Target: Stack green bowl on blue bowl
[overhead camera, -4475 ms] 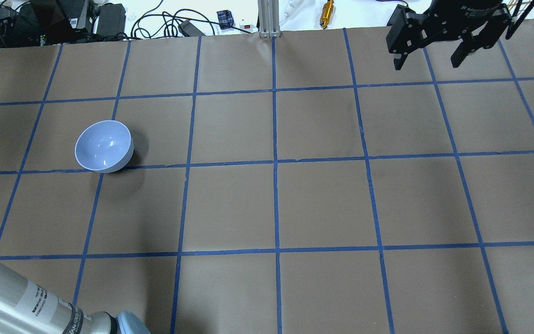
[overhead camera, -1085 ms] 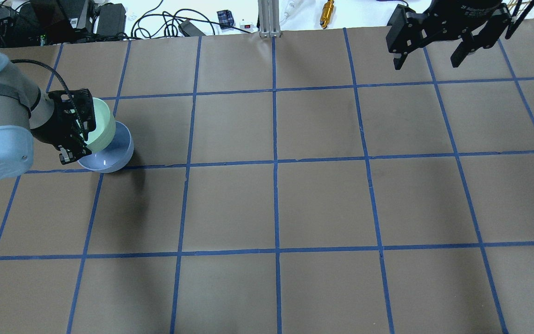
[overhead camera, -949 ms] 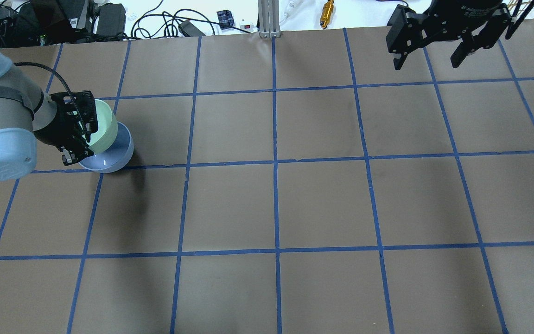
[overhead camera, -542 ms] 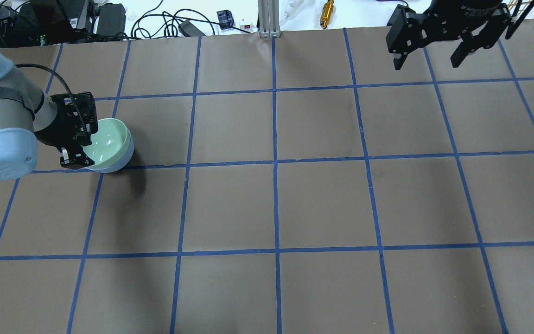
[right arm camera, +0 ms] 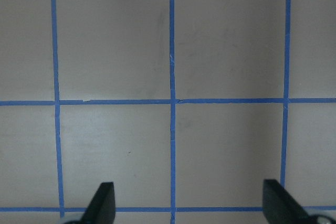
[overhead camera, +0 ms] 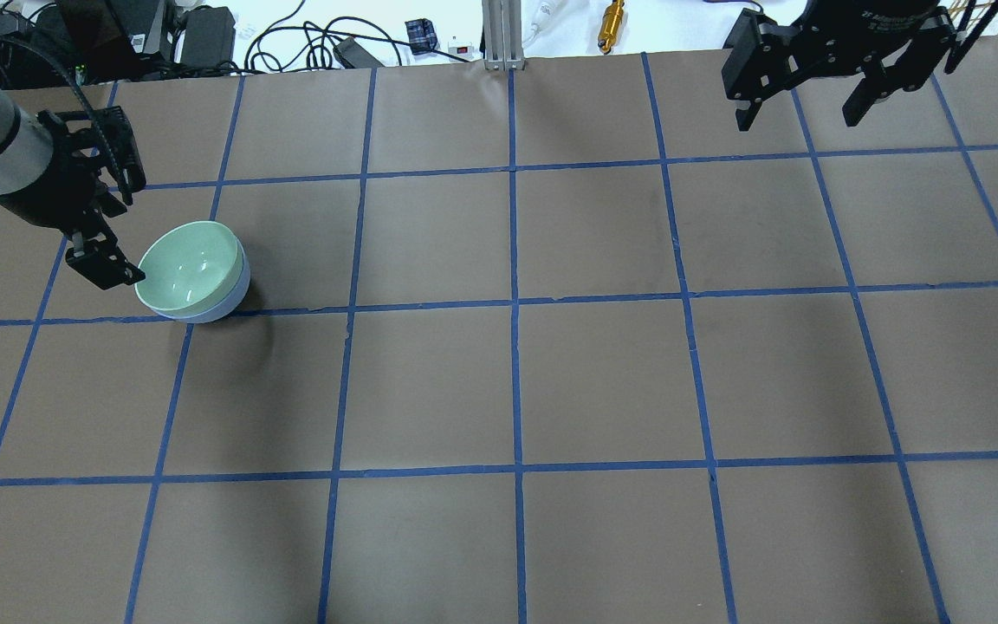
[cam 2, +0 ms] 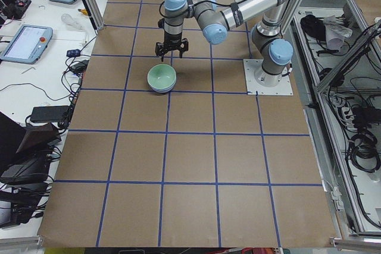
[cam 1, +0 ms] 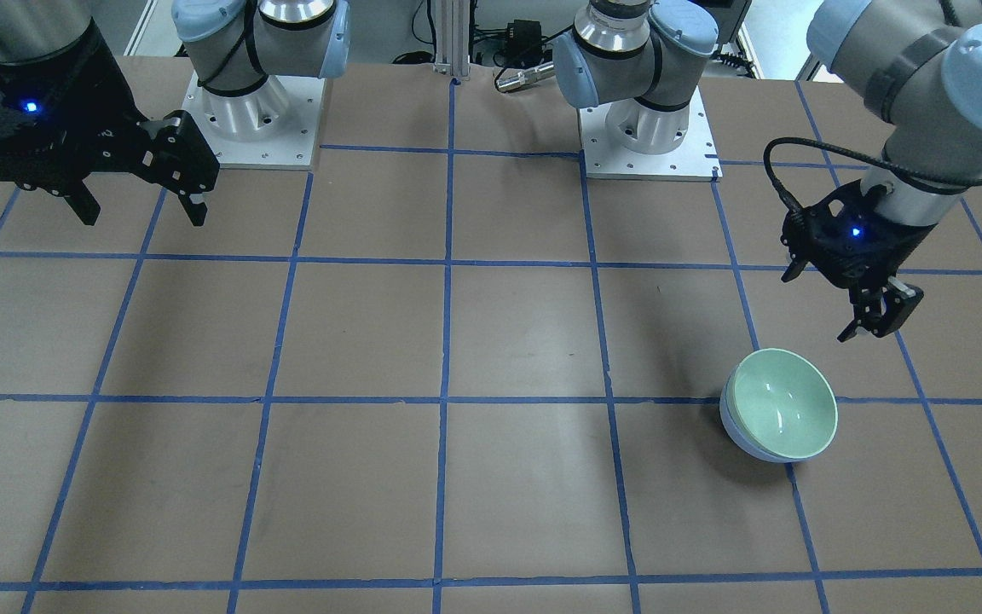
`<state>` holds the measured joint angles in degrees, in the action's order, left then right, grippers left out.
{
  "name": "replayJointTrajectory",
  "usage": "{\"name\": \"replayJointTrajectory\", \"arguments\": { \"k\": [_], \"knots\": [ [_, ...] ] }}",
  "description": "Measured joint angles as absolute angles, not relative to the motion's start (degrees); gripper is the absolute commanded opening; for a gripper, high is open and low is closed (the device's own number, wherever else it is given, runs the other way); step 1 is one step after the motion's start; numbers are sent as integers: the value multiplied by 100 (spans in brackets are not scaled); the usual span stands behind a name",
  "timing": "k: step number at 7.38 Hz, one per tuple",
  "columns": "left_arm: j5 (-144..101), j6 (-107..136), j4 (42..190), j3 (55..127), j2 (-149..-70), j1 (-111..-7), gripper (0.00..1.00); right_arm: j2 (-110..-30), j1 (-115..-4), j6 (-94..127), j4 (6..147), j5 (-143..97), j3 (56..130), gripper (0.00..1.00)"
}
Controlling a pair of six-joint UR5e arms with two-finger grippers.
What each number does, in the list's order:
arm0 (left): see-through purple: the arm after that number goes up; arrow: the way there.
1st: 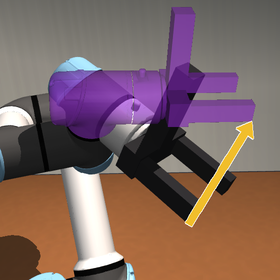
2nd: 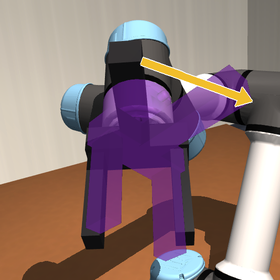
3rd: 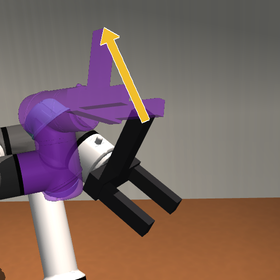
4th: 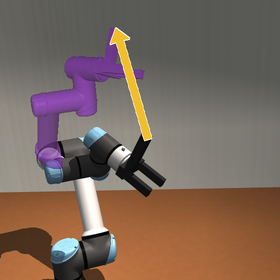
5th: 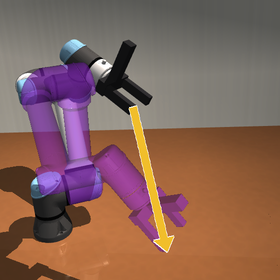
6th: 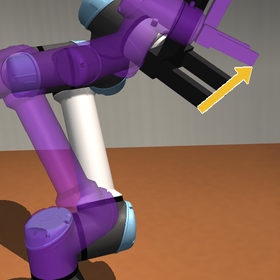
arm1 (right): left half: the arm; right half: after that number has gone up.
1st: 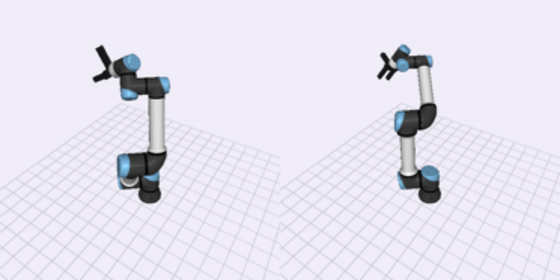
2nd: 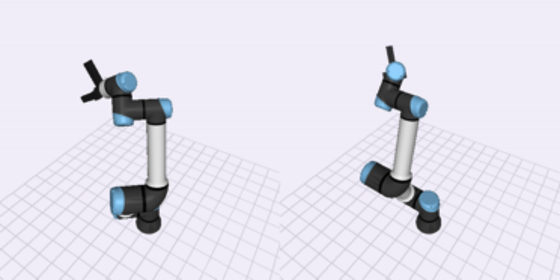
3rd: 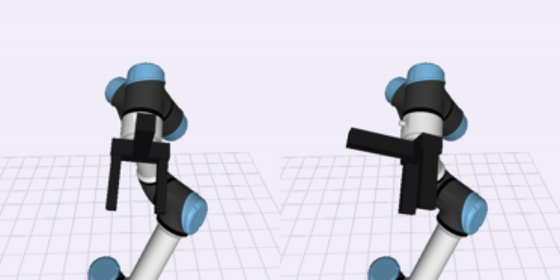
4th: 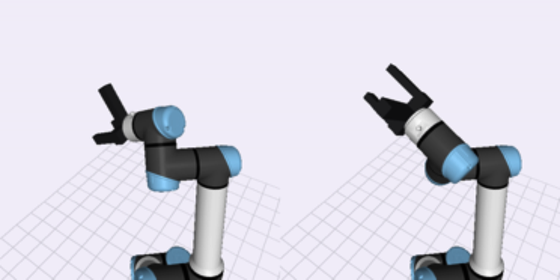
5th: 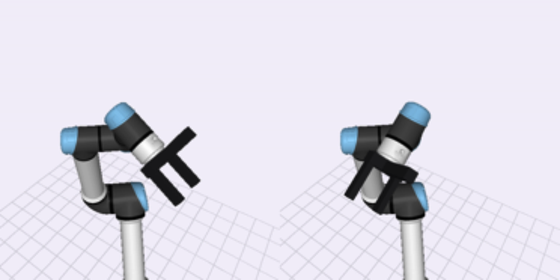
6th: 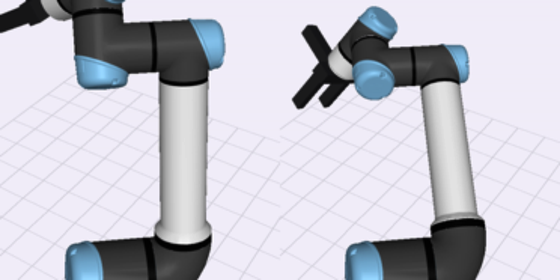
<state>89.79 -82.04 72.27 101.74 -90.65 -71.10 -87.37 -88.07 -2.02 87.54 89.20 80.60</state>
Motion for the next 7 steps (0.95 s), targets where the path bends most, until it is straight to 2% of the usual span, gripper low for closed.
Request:
{"name": "replayJointTrajectory", "arguments": {
  "k": [3,7],
  "knots": [
    [8674,-5753,8428,9471,-8757,-7628,100,-8736,-8807,-201,8754,8913,8059,100],
    [8959,-1349,8674,9038,-8918,-8913,100,-8744,-8807,-194,8754,8912,8059,100]
  ]
}}
